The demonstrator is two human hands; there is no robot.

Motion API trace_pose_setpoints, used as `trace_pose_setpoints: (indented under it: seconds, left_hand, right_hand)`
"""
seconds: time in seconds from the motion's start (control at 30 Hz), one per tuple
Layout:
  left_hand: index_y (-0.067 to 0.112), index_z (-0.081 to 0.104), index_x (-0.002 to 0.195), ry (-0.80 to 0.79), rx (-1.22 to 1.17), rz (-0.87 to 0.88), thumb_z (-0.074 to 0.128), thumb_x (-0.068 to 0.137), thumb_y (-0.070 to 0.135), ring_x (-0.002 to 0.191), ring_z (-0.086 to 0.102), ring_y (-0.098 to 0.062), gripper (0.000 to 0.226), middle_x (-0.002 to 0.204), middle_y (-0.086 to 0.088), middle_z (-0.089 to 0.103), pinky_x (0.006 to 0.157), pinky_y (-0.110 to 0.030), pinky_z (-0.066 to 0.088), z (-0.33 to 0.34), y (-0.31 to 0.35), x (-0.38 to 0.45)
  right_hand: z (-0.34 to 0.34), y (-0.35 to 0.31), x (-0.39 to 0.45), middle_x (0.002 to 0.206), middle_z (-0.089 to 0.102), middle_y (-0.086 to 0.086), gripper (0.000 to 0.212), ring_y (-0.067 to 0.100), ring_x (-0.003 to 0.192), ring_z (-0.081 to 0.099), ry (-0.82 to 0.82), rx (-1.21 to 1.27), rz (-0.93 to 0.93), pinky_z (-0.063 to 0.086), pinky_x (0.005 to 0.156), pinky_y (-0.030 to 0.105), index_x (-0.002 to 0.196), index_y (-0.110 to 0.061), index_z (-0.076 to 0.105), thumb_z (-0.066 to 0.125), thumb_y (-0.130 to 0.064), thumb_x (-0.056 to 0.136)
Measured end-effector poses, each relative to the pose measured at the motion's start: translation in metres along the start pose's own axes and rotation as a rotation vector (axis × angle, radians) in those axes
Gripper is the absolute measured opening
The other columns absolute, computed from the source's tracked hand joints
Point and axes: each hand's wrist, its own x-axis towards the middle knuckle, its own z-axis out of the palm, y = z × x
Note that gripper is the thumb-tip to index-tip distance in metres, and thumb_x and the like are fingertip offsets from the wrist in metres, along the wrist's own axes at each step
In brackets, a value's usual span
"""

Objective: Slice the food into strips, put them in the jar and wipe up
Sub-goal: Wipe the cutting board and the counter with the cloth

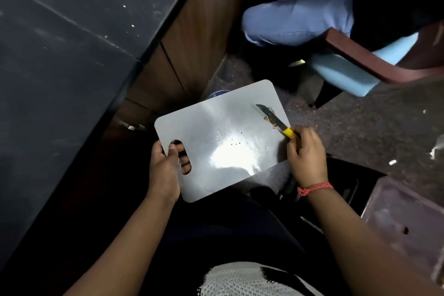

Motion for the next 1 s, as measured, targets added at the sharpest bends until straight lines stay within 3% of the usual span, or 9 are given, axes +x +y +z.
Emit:
trace_pose_setpoints:
  seconds: [0.13,0.23,0.37,0.53,0.73,0.83,1.0]
  left_hand:
    - [0.024,0.053,0.116,0.037,-0.022,-0.065,0.037,0.11,0.015,0.064,0.06,-0.012,0.02,0.088,0.004,0.063,0.051,-0.026,0.045,-0.009,-0.034,0.028]
    - [0.022,0.051,0.117,0.083,-0.056,-0.104,0.037,0.109,0.012,0.059,0.049,-0.011,0.019,0.078,0.008,0.058,0.049,-0.026,0.038,-0.019,-0.057,0.052]
    - [0.025,0.051,0.109,0.16,-0.09,-0.141,0.036,0.108,0.009,0.058,0.051,-0.011,0.022,0.078,0.008,0.059,0.05,-0.026,0.039,-0.024,-0.085,0.08]
    - [0.023,0.05,0.118,0.229,-0.062,-0.182,0.035,0.108,0.011,0.067,0.051,-0.015,0.022,0.082,0.007,0.06,0.058,-0.03,0.038,-0.029,-0.116,0.114]
    - [0.029,0.052,0.115,0.291,-0.015,-0.2,0.035,0.107,0.009,0.063,0.051,-0.015,0.027,0.085,0.006,0.064,0.052,-0.027,0.038,-0.019,-0.142,0.151]
    - [0.026,0.049,0.103,0.299,-0.015,-0.189,0.036,0.104,0.005,0.054,0.041,-0.014,0.025,0.08,0.004,0.055,0.047,-0.027,0.034,-0.012,-0.154,0.17]
    - [0.023,0.046,0.099,0.331,0.0,-0.171,0.037,0.097,-0.004,0.054,0.034,-0.017,0.029,0.076,0.002,0.047,0.047,-0.027,0.031,-0.001,-0.175,0.206]
  right_hand:
    - [0.043,0.023,0.008,0.103,0.06,0.009,0.021,0.027,0.096,0.054,-0.143,-0.034,-0.031,0.042,0.082,0.035,0.108,-0.007,0.06,0.055,-0.005,0.088]
    - [0.079,0.037,0.019,0.101,0.059,0.009,0.02,0.028,0.095,0.055,-0.234,-0.038,-0.058,0.039,0.08,0.031,0.106,-0.008,0.06,0.054,-0.006,0.087]
    - [0.128,0.053,0.031,0.102,0.059,0.008,0.018,0.026,0.095,0.054,-0.308,-0.018,-0.083,0.039,0.08,0.03,0.106,-0.009,0.06,0.051,-0.01,0.09]
    - [0.187,0.071,0.044,0.101,0.06,0.012,0.018,0.03,0.096,0.052,-0.393,-0.036,-0.078,0.04,0.084,0.036,0.105,-0.007,0.062,0.054,-0.007,0.089]
    - [0.252,0.099,0.057,0.102,0.059,0.011,0.023,0.031,0.096,0.05,-0.473,-0.069,-0.041,0.043,0.083,0.039,0.106,-0.011,0.06,0.053,-0.004,0.085]
    - [0.282,0.113,0.064,0.1,0.059,0.012,0.025,0.034,0.092,0.052,-0.483,-0.068,-0.053,0.045,0.081,0.041,0.107,-0.011,0.061,0.053,-0.005,0.084]
    - [0.332,0.134,0.083,0.094,0.057,0.017,0.027,0.038,0.087,0.054,-0.497,-0.095,-0.084,0.048,0.076,0.044,0.107,-0.007,0.062,0.055,-0.003,0.081]
